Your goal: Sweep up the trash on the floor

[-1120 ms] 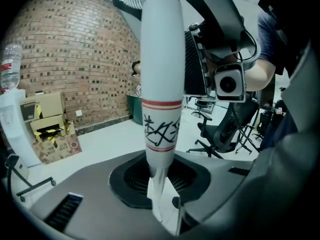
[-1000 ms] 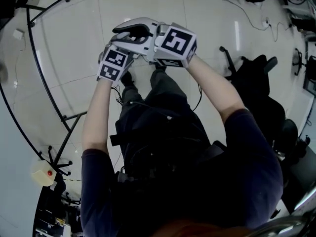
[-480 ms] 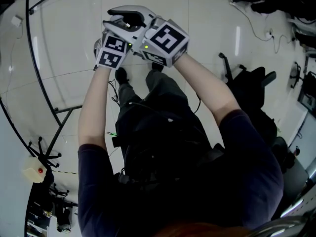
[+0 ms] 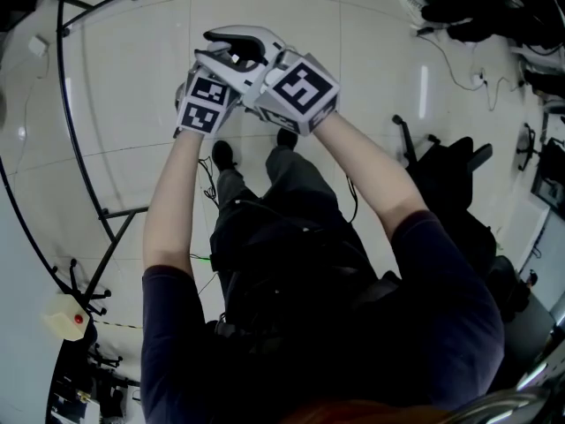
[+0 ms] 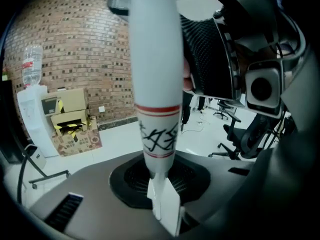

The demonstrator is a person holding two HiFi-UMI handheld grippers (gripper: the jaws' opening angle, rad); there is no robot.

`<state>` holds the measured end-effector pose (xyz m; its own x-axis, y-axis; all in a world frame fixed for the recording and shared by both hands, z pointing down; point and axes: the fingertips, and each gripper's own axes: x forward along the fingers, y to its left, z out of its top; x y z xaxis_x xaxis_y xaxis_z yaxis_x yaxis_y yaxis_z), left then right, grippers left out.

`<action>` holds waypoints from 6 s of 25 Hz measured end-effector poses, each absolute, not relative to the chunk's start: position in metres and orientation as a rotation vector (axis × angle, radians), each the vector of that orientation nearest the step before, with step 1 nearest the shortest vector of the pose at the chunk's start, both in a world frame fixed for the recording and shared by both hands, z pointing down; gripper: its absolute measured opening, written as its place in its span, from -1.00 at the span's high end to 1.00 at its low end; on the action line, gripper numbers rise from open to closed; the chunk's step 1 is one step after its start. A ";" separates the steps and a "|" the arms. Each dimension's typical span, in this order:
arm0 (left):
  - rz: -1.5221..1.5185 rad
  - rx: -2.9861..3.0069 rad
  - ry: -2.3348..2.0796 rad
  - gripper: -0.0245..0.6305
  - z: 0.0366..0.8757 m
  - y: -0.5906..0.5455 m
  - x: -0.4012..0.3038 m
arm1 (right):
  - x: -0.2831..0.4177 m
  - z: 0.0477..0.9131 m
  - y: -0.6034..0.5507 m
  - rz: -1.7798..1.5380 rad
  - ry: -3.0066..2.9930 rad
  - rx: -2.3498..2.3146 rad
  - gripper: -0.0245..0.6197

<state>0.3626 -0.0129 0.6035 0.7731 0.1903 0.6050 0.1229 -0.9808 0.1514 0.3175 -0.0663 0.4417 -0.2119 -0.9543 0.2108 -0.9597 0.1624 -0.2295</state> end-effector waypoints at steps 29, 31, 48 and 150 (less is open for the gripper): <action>0.888 2.902 0.319 0.73 0.510 0.037 0.364 | 0.330 0.343 -0.001 0.142 -2.261 2.207 0.59; 0.886 2.905 0.291 0.73 0.508 0.040 0.367 | 0.334 0.339 0.006 0.139 -2.270 2.216 0.59; 0.801 2.968 0.218 0.74 0.461 0.097 0.394 | 0.345 0.290 0.057 -0.035 -2.407 2.075 0.59; 0.737 2.975 -0.571 0.78 0.384 -0.160 0.077 | 0.028 0.231 -0.138 -0.147 -2.835 1.252 0.58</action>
<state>0.0769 -0.1601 0.3841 0.8212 -0.3438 0.4555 -0.3551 -0.9326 -0.0638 0.0278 -0.1381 0.2307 -0.6736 -0.7391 -0.0027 -0.7354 0.6698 0.1024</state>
